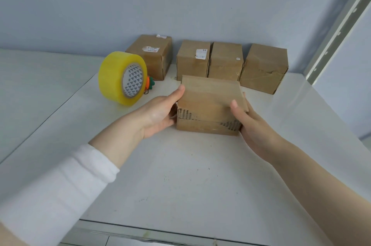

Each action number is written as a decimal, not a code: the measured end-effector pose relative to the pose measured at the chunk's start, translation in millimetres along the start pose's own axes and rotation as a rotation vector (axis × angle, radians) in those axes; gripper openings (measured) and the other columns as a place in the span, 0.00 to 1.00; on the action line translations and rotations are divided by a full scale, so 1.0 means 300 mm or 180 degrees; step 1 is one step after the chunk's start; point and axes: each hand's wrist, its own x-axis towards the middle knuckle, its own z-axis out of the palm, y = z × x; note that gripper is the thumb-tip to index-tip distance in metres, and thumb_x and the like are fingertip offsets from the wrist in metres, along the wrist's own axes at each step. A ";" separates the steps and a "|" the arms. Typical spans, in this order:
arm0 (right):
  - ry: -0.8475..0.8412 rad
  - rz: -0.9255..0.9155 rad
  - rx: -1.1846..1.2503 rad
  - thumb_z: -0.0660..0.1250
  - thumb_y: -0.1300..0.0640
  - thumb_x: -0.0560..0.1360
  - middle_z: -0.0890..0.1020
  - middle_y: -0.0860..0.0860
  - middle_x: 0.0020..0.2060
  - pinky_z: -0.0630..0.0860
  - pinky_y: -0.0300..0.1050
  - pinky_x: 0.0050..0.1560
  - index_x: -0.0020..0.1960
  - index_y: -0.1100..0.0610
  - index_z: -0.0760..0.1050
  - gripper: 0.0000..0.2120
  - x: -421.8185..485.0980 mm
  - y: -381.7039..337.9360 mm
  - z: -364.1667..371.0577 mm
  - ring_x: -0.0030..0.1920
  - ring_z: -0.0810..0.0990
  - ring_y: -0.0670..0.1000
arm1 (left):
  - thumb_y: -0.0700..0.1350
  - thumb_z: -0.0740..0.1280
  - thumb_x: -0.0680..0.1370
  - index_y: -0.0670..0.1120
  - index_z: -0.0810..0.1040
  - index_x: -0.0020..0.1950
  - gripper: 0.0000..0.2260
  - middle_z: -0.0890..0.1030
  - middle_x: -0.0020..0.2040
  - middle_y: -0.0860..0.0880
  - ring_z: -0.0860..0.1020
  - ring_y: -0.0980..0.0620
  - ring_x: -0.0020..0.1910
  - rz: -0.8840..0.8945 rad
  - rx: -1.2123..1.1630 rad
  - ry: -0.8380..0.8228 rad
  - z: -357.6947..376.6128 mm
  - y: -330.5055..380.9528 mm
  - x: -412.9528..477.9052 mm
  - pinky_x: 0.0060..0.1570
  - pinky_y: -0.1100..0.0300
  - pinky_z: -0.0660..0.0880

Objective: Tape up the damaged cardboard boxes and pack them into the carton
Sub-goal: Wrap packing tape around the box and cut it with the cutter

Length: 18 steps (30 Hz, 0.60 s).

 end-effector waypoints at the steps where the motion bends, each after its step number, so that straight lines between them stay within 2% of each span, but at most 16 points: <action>1: -0.0157 -0.0112 -0.0154 0.66 0.38 0.67 0.69 0.42 0.69 0.65 0.44 0.69 0.75 0.44 0.52 0.42 -0.007 -0.004 -0.007 0.68 0.68 0.43 | 0.56 0.59 0.78 0.47 0.77 0.54 0.16 0.84 0.52 0.49 0.80 0.54 0.54 0.0014 -0.0016 0.0031 -0.001 0.009 -0.004 0.60 0.54 0.74; 3: -0.0174 -0.0300 -0.0457 0.67 0.44 0.69 0.77 0.40 0.61 0.72 0.32 0.58 0.68 0.46 0.65 0.29 -0.018 -0.028 -0.011 0.62 0.74 0.39 | 0.56 0.59 0.78 0.46 0.78 0.54 0.17 0.84 0.50 0.48 0.82 0.53 0.51 0.0057 0.0028 0.0163 -0.005 0.029 -0.015 0.53 0.55 0.78; 5: 0.0293 -0.0358 -0.0703 0.67 0.40 0.65 0.83 0.37 0.49 0.73 0.25 0.45 0.55 0.43 0.74 0.20 -0.018 -0.073 -0.009 0.52 0.79 0.36 | 0.57 0.58 0.79 0.46 0.78 0.52 0.17 0.85 0.46 0.47 0.83 0.52 0.47 0.0103 0.0156 0.0316 -0.001 0.056 -0.025 0.44 0.57 0.81; 6: 0.0548 -0.0378 -0.0879 0.66 0.36 0.61 0.83 0.37 0.44 0.73 0.25 0.41 0.49 0.43 0.76 0.19 -0.015 -0.097 -0.011 0.47 0.80 0.35 | 0.58 0.57 0.79 0.46 0.78 0.52 0.18 0.85 0.46 0.47 0.84 0.52 0.45 0.0116 0.0248 0.0365 0.005 0.073 -0.030 0.42 0.57 0.81; 8: 0.0889 -0.0358 -0.1300 0.63 0.29 0.57 0.83 0.39 0.40 0.76 0.32 0.43 0.43 0.44 0.78 0.23 -0.006 -0.140 -0.022 0.44 0.81 0.39 | 0.60 0.53 0.80 0.45 0.77 0.55 0.22 0.85 0.47 0.45 0.84 0.51 0.45 0.0129 0.0476 0.0372 0.011 0.102 -0.035 0.41 0.58 0.81; 10: 0.1045 -0.0149 -0.1545 0.60 0.25 0.55 0.83 0.43 0.43 0.79 0.46 0.50 0.42 0.47 0.79 0.30 -0.002 -0.174 -0.039 0.45 0.82 0.47 | 0.62 0.50 0.79 0.41 0.76 0.58 0.28 0.83 0.50 0.42 0.83 0.48 0.48 0.0062 0.0683 0.0201 0.010 0.125 -0.039 0.44 0.59 0.81; 11: 0.1091 0.0023 -0.1633 0.59 0.24 0.54 0.83 0.45 0.43 0.80 0.50 0.50 0.42 0.49 0.79 0.33 -0.001 -0.188 -0.048 0.44 0.82 0.49 | 0.62 0.50 0.79 0.39 0.75 0.59 0.29 0.83 0.52 0.40 0.83 0.47 0.49 0.0022 0.0770 0.0072 0.006 0.131 -0.042 0.45 0.59 0.81; 15: 0.1054 0.0762 -0.2082 0.57 0.22 0.58 0.84 0.50 0.38 0.81 0.46 0.41 0.44 0.54 0.80 0.38 0.009 -0.216 -0.084 0.31 0.84 0.52 | 0.61 0.54 0.77 0.45 0.76 0.60 0.24 0.82 0.54 0.43 0.83 0.48 0.51 -0.0112 0.1165 -0.0437 -0.008 0.122 -0.048 0.49 0.59 0.80; 18: 0.1058 0.1051 -0.2339 0.54 0.26 0.67 0.85 0.53 0.36 0.81 0.46 0.40 0.47 0.58 0.79 0.36 0.037 -0.213 -0.102 0.32 0.84 0.53 | 0.62 0.60 0.71 0.46 0.75 0.64 0.28 0.82 0.57 0.46 0.81 0.52 0.54 -0.0141 0.1344 -0.0645 -0.019 0.097 -0.043 0.54 0.58 0.78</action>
